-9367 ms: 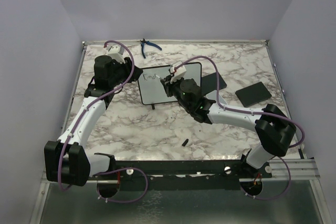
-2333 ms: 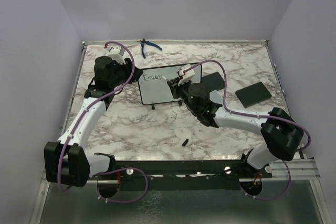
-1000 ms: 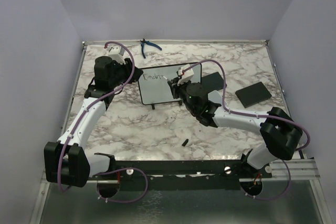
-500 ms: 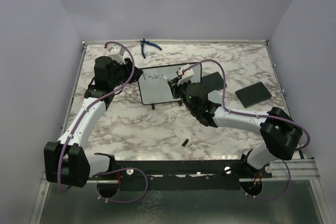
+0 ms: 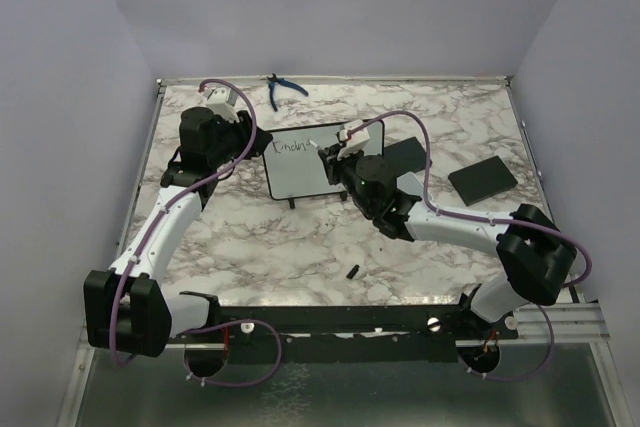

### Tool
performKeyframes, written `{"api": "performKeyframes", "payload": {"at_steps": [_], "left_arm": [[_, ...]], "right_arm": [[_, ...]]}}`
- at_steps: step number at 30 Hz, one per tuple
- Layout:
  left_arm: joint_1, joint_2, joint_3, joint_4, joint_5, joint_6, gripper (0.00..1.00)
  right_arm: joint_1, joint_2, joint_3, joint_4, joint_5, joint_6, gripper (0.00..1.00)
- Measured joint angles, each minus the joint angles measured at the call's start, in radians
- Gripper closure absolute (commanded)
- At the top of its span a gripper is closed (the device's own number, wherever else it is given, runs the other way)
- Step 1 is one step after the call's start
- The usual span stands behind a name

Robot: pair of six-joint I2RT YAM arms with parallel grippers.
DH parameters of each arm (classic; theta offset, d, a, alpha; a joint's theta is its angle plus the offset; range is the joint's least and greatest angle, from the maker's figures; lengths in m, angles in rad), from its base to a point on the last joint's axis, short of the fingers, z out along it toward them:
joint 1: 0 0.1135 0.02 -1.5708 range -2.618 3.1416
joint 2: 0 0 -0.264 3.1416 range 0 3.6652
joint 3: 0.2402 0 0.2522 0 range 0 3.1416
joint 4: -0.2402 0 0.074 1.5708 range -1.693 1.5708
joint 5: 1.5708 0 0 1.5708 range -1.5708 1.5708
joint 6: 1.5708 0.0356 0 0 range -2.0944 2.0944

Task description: Write a sentence on the whiteboard

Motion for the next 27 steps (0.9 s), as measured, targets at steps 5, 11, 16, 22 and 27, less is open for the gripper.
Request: {"api": "performKeyframes", "payload": {"at_steps": [5, 11, 16, 22, 27], "left_arm": [[0.0, 0.0, 0.0, 0.0, 0.0, 0.0, 0.65], [-0.001, 0.0, 0.0, 0.0, 0.0, 0.0, 0.65], [-0.002, 0.0, 0.0, 0.0, 0.0, 0.0, 0.65], [-0.002, -0.001, 0.0, 0.0, 0.0, 0.0, 0.65], [-0.002, -0.002, 0.0, 0.0, 0.0, 0.0, 0.65]], "right_arm": [[0.0, 0.006, 0.009, 0.0, -0.002, 0.0, 1.0], [0.0, 0.017, 0.014, -0.002, -0.01, 0.002, 1.0], [0.0, 0.022, 0.014, -0.004, -0.017, 0.003, 1.0], [0.0, 0.023, 0.014, -0.015, -0.024, 0.012, 1.0], [0.0, 0.022, 0.004, -0.016, -0.024, 0.016, 1.0]]}}
